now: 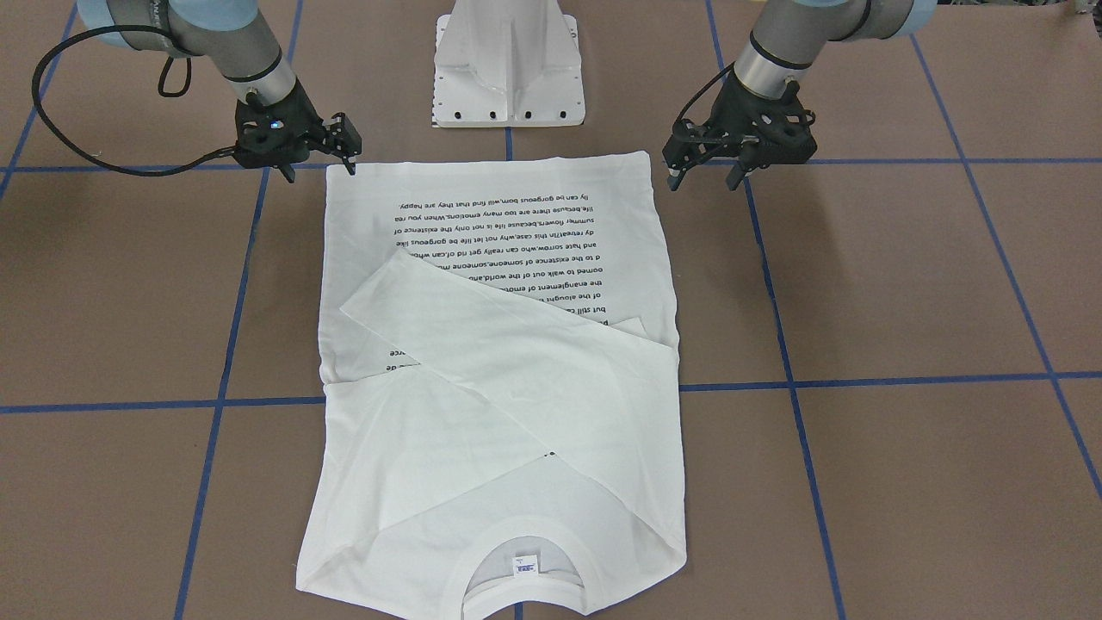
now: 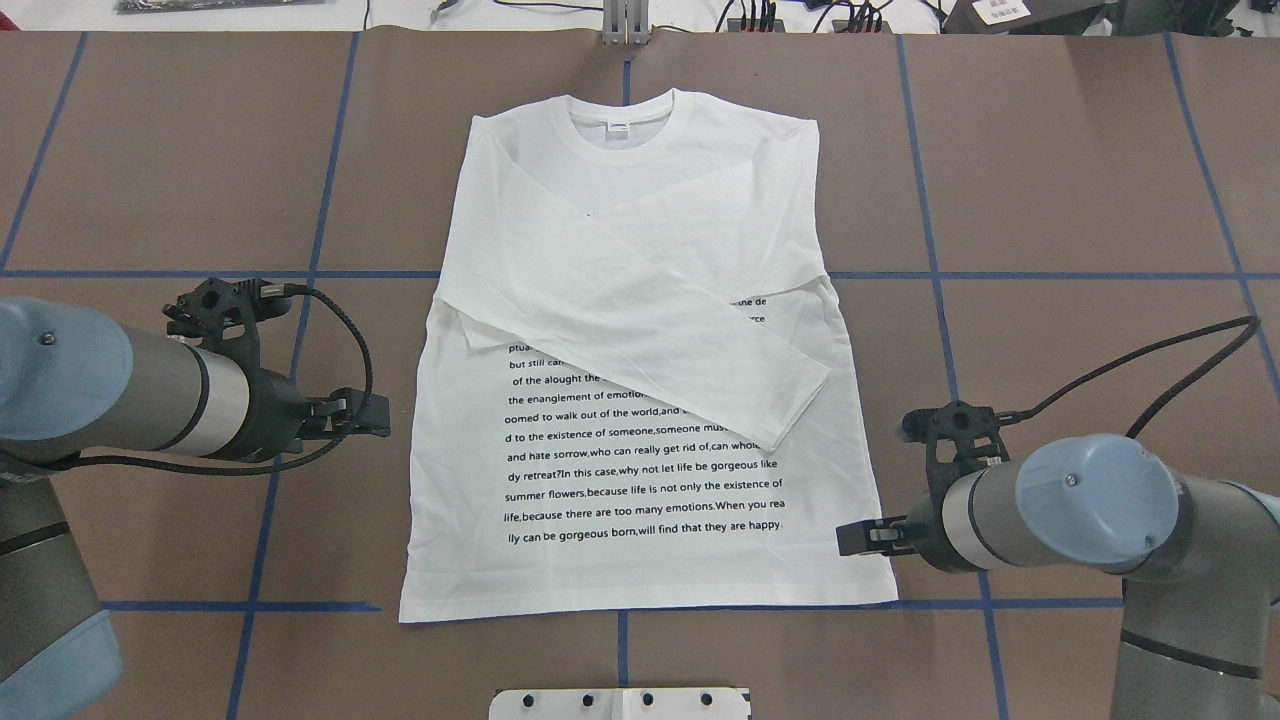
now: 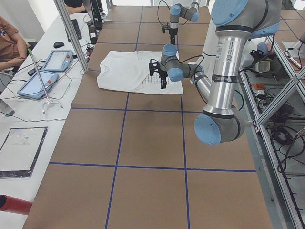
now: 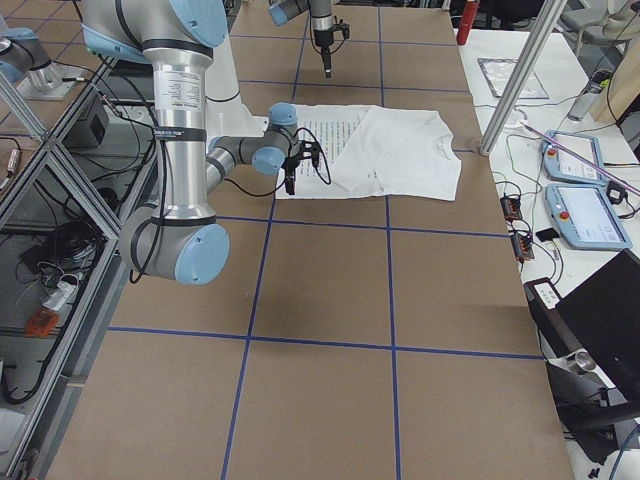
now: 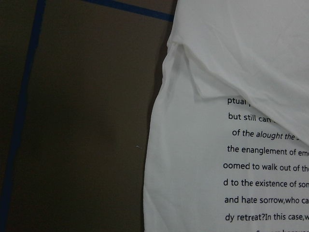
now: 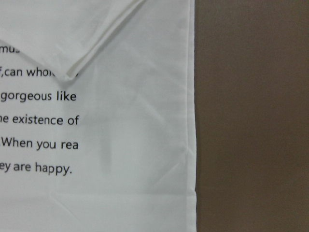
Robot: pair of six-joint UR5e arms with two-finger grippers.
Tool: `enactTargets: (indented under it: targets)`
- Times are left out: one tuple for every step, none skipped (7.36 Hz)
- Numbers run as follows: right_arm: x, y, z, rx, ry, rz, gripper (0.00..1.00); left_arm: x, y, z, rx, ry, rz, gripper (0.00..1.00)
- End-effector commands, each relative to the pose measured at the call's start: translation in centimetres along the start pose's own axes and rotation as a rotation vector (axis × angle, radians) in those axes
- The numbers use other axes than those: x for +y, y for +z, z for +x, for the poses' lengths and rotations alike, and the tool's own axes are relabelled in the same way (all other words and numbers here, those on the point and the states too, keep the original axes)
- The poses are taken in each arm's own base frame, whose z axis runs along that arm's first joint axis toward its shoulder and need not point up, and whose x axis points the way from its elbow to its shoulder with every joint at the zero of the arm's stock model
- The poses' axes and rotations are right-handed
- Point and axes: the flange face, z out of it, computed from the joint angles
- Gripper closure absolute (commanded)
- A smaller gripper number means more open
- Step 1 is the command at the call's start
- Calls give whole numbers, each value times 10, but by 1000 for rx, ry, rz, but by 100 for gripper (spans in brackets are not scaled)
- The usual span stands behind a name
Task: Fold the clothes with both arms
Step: 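Move both grippers down to the hem corners nearest the robot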
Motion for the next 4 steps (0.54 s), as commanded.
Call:
enactTargets:
  targets:
    - [15, 19, 3, 39, -3, -4, 0, 2, 2, -9, -16, -5, -3, 1]
    - [14, 26, 5, 52, -1, -5, 0, 4, 2, -7, -14, -1, -6, 1]
    - [14, 28, 10, 63, 4, -4, 0, 4, 2, -7, -14, -1, -6, 1]
    - [14, 34, 9, 69, 2, -9, 0, 5, 2, -8, -15, -1, -8, 1]
